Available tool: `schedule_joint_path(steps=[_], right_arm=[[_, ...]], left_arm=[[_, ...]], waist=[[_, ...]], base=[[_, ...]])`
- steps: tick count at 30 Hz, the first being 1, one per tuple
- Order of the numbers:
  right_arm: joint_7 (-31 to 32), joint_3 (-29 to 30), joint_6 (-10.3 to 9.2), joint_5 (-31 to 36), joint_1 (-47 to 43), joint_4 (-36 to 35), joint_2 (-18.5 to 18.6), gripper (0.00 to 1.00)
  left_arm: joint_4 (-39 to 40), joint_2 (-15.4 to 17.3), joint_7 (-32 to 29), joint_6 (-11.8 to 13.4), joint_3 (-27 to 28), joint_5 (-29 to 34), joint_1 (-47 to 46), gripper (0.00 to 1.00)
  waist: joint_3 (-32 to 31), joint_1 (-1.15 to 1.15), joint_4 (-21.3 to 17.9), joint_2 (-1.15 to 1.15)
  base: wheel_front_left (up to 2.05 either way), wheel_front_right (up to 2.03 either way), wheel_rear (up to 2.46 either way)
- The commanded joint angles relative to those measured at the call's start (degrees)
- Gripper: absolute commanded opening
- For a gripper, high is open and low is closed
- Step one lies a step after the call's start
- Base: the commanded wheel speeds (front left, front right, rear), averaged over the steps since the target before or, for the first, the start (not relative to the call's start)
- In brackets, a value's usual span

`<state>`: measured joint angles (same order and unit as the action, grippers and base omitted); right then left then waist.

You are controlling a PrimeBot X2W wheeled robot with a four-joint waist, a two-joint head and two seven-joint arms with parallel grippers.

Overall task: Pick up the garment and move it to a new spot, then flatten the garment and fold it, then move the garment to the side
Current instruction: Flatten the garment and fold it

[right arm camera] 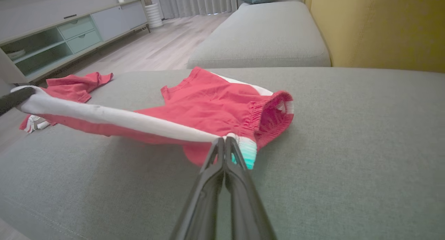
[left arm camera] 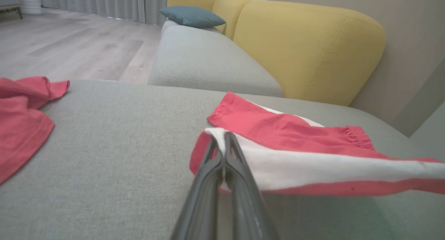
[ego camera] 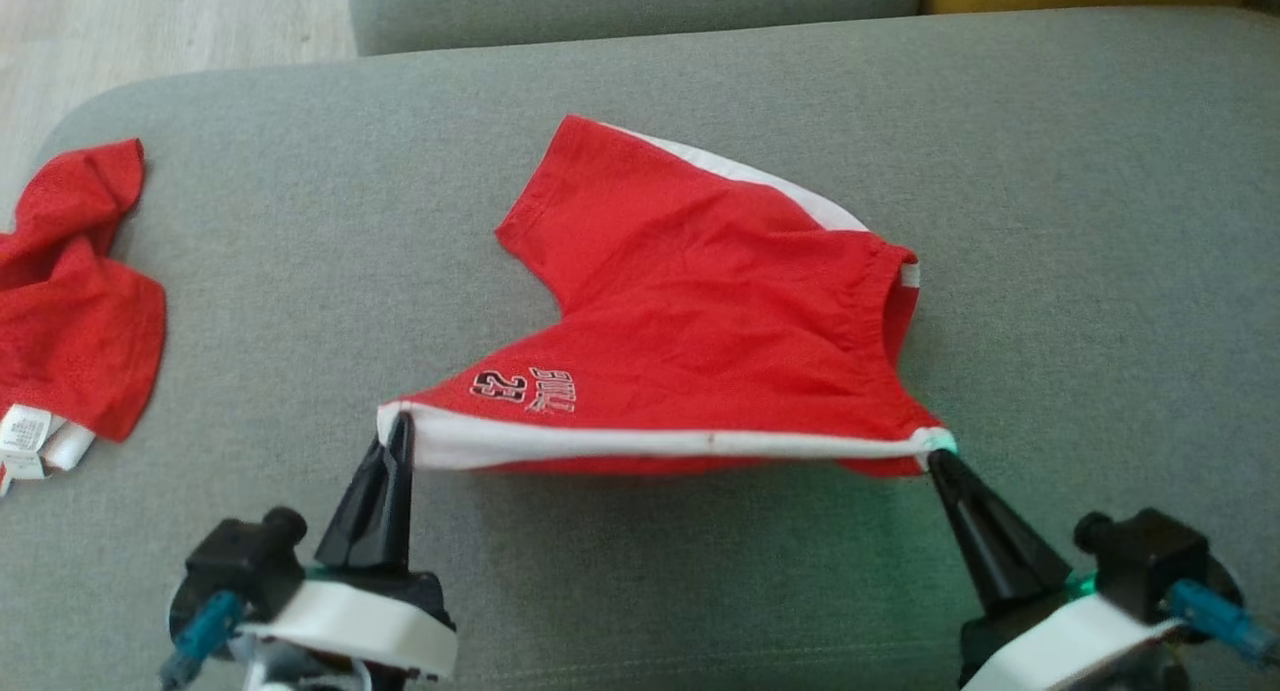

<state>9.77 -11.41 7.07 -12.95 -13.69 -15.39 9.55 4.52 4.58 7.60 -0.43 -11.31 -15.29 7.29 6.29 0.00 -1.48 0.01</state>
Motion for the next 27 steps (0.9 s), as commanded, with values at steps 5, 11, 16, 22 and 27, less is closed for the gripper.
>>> schedule_joint_path(steps=[5,11,16,22,27], right_arm=[[1.8,0.2,0.42,0.1,5.9,-2.0,0.7,0.0],[1.6,-0.1,0.42,-1.2,18.4,4.7,1.6,0.0],[-0.1,-1.6,0.42,-2.8,30.3,12.9,2.1,0.0],[-2.1,-3.6,0.42,-4.7,41.4,22.7,1.6,0.0],[-3.2,-6.5,0.42,-6.1,48.2,30.3,0.3,0.0]], left_arm=[[0.7,1.8,-1.1,-1.2,1.7,0.1,-9.3,0.0],[-10.3,2.3,-2.8,-3.6,1.4,-0.5,-26.4,0.0],[-23.1,3.5,-3.8,-5.6,0.3,-1.2,-41.5,0.0],[-39.7,4.0,-4.7,-6.8,-2.8,-2.9,-57.2,0.0],[-51.5,4.7,-3.4,-7.0,-5.8,-3.4,-66.8,0.0]], waist=[[2.4,0.0,-0.1,-0.01],[9.6,0.0,-0.9,-0.01],[15.3,0.0,-2.7,-0.01],[20.0,0.0,-4.8,-0.01],[23.0,0.0,-7.7,-0.01]], base=[[0.0,0.0,0.0],[0.0,0.0,0.0],[0.0,0.0,0.0],[0.0,0.0,0.0],[0.0,0.0,0.0]])
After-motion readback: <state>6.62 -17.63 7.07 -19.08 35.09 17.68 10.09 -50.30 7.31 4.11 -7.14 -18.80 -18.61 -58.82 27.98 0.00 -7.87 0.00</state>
